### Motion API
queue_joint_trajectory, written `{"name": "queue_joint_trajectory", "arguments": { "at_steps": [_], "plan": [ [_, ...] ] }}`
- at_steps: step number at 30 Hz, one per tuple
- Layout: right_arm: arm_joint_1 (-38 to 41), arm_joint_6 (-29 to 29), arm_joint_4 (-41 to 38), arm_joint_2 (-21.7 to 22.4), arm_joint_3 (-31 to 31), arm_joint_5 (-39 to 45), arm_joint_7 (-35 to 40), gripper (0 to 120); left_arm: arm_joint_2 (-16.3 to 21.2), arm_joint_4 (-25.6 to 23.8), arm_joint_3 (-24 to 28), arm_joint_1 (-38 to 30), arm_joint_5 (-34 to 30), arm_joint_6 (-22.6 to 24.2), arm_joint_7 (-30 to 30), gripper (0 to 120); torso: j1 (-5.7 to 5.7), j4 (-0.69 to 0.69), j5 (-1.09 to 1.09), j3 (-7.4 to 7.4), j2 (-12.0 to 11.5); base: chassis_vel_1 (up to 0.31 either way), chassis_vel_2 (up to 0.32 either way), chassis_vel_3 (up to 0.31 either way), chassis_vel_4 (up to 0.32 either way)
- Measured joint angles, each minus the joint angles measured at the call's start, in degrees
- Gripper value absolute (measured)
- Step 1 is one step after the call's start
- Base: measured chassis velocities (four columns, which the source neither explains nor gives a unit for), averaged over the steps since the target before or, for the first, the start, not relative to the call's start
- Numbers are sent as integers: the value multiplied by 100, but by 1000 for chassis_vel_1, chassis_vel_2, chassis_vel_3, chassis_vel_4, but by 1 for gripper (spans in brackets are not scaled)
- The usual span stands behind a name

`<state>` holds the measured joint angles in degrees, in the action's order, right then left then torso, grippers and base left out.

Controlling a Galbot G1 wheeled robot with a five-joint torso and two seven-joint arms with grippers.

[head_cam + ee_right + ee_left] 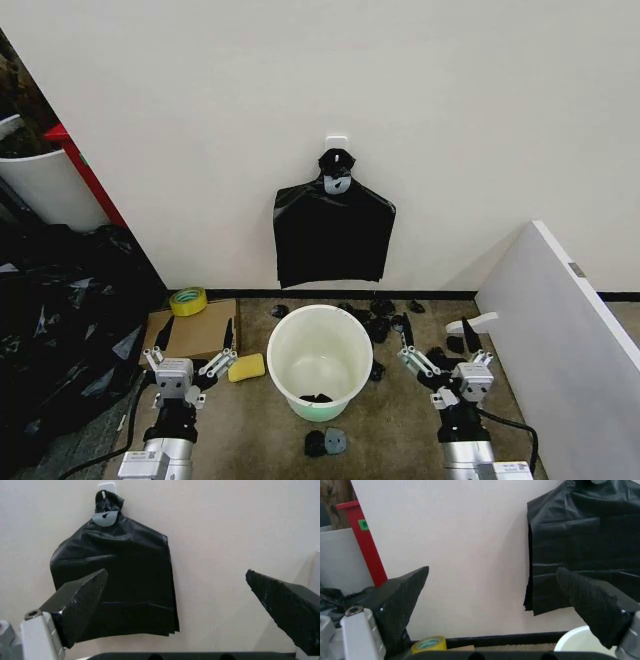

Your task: Place the garbage bag over the trash bin.

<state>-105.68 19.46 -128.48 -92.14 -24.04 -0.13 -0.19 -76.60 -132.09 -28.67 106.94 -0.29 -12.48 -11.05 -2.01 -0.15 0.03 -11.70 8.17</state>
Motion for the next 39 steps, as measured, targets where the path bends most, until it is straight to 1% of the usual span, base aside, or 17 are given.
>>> {"name": "queue_joint_trajectory", "arguments": {
  "at_steps": [16,27,39],
  "plan": [
    [-8,8,31,0,76,3,16,100,57,18,48,85,59,-82,59,100,0,0,0,0,0,0,0,0,0],
    [39,88,170,22,-5,-135,44,100,61,33,84,89,125,-83,79,100,0,0,1,0,0,0,0,0,0],
    [315,-33,379,123,-35,39,48,100,37,96,89,76,135,-81,123,100,0,0,1,0,0,0,0,0,0]
  ]
}}
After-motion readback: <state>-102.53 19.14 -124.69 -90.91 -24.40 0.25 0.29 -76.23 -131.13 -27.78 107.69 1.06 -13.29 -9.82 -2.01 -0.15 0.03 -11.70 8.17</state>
